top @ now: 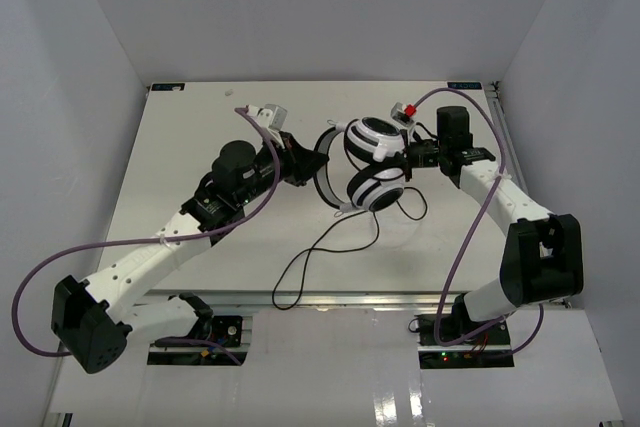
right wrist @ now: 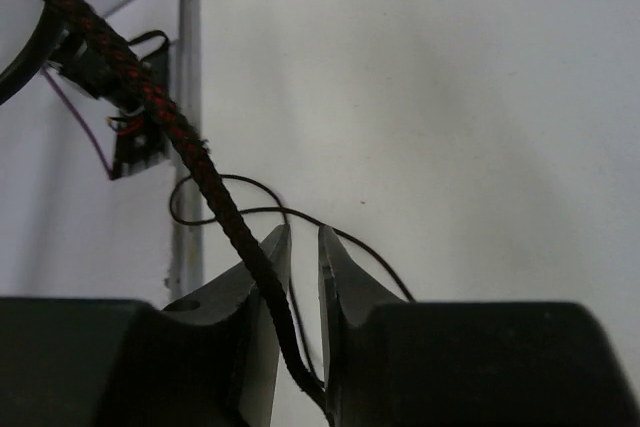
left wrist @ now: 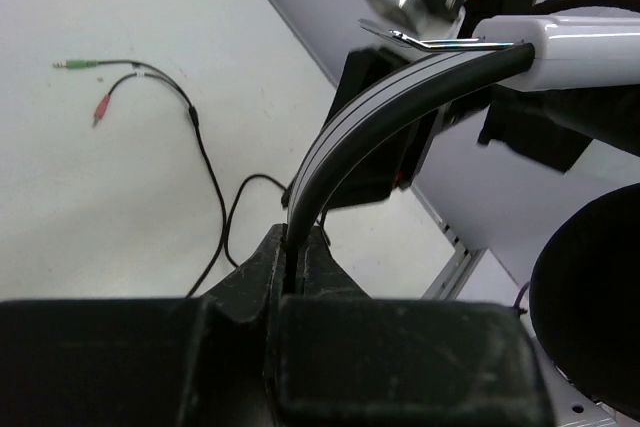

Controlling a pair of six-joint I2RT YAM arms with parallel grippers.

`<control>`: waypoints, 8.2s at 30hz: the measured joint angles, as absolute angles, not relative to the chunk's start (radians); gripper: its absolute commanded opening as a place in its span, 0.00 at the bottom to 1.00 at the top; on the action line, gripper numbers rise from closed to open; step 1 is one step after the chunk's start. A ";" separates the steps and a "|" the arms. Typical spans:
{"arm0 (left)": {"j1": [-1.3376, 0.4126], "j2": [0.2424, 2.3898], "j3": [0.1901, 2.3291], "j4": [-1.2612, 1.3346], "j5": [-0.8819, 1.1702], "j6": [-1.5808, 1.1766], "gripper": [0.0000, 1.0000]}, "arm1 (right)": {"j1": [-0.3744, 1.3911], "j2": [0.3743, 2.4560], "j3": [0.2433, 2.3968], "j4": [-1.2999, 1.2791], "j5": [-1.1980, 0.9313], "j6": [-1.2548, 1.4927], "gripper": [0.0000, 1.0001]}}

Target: Wrap the headphones

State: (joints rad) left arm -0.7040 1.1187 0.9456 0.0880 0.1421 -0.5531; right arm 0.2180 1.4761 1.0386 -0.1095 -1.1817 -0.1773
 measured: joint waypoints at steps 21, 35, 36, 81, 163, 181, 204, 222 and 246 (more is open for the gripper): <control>-0.700 1.193 1.156 0.038 -0.189 -0.577 0.00 | 0.336 1.465 0.825 0.323 -1.307 0.170 0.60; -0.637 1.202 1.178 0.042 -0.489 -0.687 0.00 | 0.405 1.329 0.726 0.297 -1.219 0.077 0.49; -0.628 1.208 1.186 0.045 -0.507 -0.694 0.00 | 0.413 1.318 0.722 0.280 -1.208 0.058 0.43; -0.585 1.504 0.993 -0.079 -0.274 -0.297 0.00 | 0.578 1.227 1.346 -0.510 -0.220 -0.835 0.09; -0.335 1.427 1.490 -0.300 -0.351 -0.449 0.00 | 0.626 1.243 0.755 0.458 -1.170 0.070 0.08; -0.372 1.451 1.070 -0.291 -0.255 -0.276 0.00 | 0.699 1.271 1.335 -0.480 -0.228 -0.816 0.08; -0.674 1.073 0.999 -0.417 0.102 -0.256 0.00 | 0.543 1.474 1.332 -0.415 -0.259 -0.850 0.16; -0.677 1.172 1.383 -0.297 0.232 -0.383 0.00 | 0.499 1.540 1.124 0.092 -1.207 -0.133 0.36; -0.678 1.324 1.671 -0.239 -0.219 -0.337 0.00 | 0.607 1.398 0.708 0.795 -1.287 0.394 0.40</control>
